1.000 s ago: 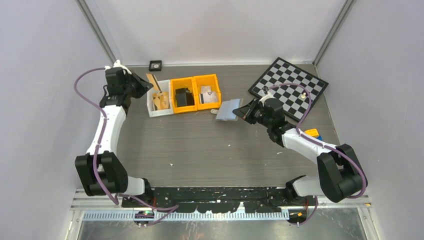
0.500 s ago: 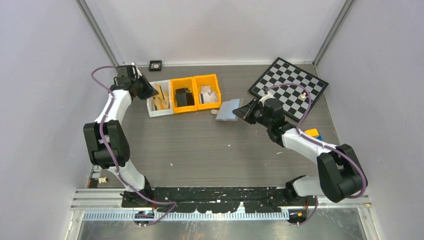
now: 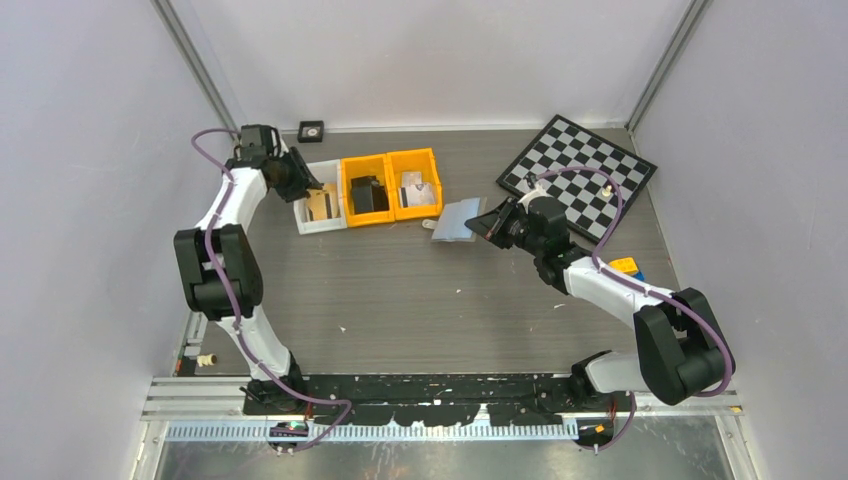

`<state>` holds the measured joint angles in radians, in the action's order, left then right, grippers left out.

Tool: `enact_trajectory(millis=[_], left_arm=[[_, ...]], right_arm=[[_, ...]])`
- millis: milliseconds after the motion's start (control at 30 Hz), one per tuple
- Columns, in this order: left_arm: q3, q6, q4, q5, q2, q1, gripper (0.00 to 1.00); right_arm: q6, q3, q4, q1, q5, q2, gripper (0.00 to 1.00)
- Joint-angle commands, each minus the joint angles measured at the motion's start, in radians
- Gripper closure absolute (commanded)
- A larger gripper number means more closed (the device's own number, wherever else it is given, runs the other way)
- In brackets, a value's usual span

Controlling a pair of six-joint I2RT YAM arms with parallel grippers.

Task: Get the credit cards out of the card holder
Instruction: Place the credit card in the storage box, then close the card holder at the center of the board.

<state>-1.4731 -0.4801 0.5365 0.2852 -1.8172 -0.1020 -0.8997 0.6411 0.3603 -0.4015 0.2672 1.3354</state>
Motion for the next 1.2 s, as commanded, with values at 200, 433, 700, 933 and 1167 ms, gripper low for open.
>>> enact_trajectory(millis=[200, 433, 700, 933, 1167], left_arm=[[0.024, -0.016, 0.068, -0.177, 0.235, 0.207, 0.4], [0.467, -0.189, -0.262, -0.072, 0.604, 0.35, 0.07], [0.821, -0.333, -0.699, 0.133, 0.78, 0.351, 0.0], [0.931, -0.464, -1.005, 0.291, 0.696, 0.334, 0.02], [0.971, -0.532, -1.186, 0.334, 0.665, 0.334, 0.05]], right_arm=[[0.005, 0.005, 0.119, 0.002, 0.071, -0.034, 1.0], [-0.063, -0.013, 0.299, 0.001, 0.193, 0.011, 1.0], [-0.228, -0.015, 0.605, -0.001, 0.353, 0.112, 0.99], [-0.214, 0.001, 0.601, -0.008, 0.371, 0.122, 1.0], [-0.228, 0.022, 0.625, -0.044, 0.388, 0.159, 1.0]])
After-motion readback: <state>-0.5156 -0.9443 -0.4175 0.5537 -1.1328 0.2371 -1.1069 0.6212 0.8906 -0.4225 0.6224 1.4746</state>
